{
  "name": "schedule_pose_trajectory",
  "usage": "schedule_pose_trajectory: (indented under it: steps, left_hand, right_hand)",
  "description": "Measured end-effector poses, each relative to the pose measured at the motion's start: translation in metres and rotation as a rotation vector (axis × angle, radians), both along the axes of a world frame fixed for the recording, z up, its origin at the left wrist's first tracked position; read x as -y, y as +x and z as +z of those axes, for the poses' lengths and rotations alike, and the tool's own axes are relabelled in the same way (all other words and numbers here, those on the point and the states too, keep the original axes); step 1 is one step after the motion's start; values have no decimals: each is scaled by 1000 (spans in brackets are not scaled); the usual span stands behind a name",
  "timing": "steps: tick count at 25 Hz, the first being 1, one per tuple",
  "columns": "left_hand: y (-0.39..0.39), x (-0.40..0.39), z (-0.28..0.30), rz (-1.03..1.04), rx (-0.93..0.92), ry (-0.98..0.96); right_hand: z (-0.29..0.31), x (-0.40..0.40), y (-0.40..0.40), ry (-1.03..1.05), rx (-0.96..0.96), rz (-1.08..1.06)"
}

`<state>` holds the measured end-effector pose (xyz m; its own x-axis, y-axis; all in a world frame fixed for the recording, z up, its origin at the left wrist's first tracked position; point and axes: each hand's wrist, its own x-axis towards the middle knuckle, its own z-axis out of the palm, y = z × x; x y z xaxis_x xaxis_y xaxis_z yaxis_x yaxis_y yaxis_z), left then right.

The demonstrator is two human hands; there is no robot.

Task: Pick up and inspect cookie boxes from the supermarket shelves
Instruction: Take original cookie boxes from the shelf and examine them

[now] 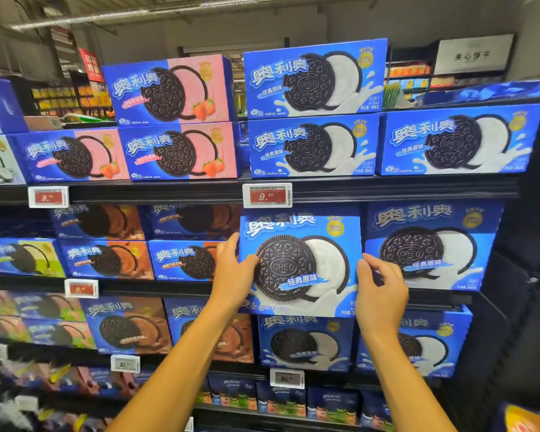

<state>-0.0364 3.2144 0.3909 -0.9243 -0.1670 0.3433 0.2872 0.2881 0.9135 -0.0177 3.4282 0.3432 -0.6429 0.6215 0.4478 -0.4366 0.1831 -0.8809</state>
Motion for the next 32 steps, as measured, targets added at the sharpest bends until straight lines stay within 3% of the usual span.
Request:
schedule_pose_trajectory:
  steps: [11, 19, 32]
  left_hand:
    - [54, 40, -55, -80, -132, 175]
    - [76, 116, -85, -92, -108, 486]
    - [117, 250, -119, -97, -93, 761]
  right_hand:
    - [-47, 31, 41, -322, 60, 153]
    - [-55, 86, 59, -250, 111, 404]
    - [-70, 219, 92, -381, 115, 425]
